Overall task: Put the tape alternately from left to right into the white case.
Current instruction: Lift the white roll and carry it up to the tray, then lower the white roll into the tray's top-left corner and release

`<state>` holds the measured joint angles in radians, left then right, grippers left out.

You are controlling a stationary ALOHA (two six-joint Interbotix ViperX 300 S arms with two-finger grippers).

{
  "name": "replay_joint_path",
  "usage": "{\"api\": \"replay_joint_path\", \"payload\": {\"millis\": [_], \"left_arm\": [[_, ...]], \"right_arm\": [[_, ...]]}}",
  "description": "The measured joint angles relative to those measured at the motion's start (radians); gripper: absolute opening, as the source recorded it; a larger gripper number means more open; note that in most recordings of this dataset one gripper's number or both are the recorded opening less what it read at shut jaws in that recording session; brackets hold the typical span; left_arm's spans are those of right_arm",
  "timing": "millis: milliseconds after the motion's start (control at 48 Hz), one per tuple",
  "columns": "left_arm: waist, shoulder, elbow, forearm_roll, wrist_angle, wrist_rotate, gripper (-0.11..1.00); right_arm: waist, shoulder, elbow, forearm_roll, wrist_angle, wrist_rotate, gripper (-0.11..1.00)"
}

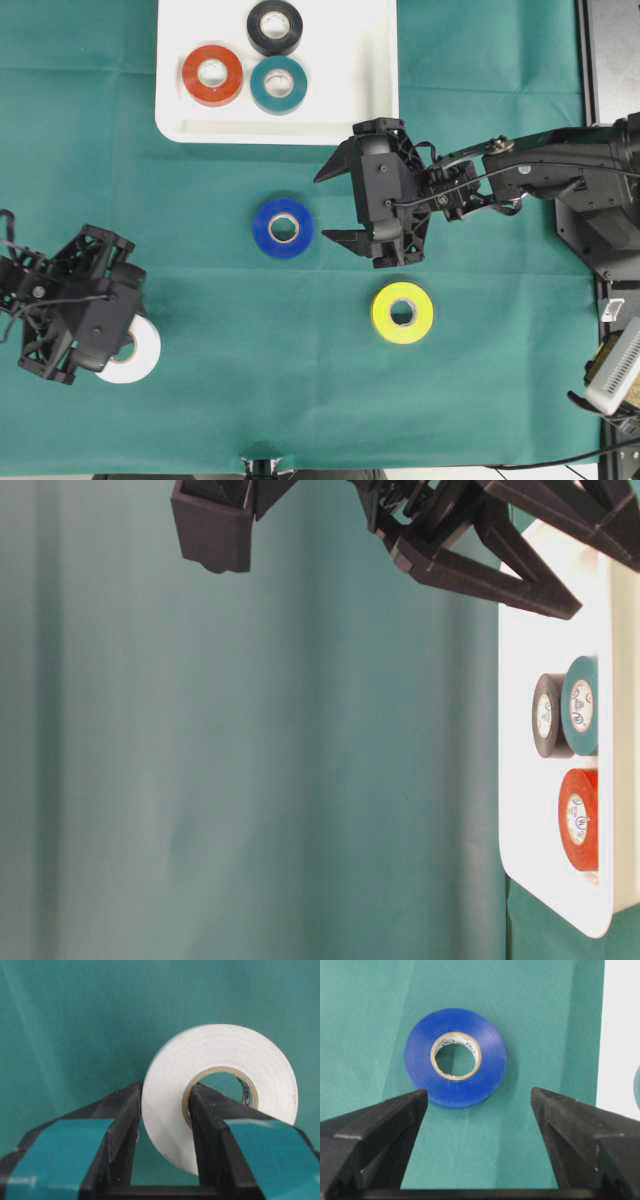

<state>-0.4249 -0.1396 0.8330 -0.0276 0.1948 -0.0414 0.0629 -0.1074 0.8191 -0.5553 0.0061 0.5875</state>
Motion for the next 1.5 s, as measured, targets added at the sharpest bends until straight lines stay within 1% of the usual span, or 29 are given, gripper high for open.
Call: {"api": "replay_joint_path", "payload": {"millis": [187,375,479,812,1020,1186,1332,1498], "left_arm": [[0.014,-0.049,0.002,0.000,0.002,0.003,0.26],[0.086,-0.051,0.005,0.002,0.000,0.006,0.26],[0.146,-0.051,0.003,0.002,0.000,0.006,0.26],[0.377,-0.051,-0.002,0.002,0.000,0.006,0.26],[0.491,-0.051,-0.021,0.002,-0.008,0.011,0.26],[0.575,-0.051,-0.032,0.002,-0.034,0.048,0.26],[0.658,-0.044,-0.035,0.002,-0.086,0.087,0.26],[0.729,-0.026,-0.038,0.002,-0.135,0.100,0.26]], "right_arm": [[0.000,0.000,0.002,0.000,0.000,0.000,0.86],[0.000,0.000,0.000,-0.002,0.000,0.000,0.86],[0.000,0.000,0.002,-0.002,0.000,0.000,0.86],[0.000,0.002,0.003,-0.002,0.000,0.000,0.86],[0.000,0.009,0.003,0.000,0.000,0.000,0.86],[-0.002,0.011,0.003,0.000,-0.006,0.000,0.86],[0.000,0.011,0.003,0.000,-0.009,0.000,0.86],[0.000,0.011,0.005,0.000,-0.009,0.000,0.86]]}}
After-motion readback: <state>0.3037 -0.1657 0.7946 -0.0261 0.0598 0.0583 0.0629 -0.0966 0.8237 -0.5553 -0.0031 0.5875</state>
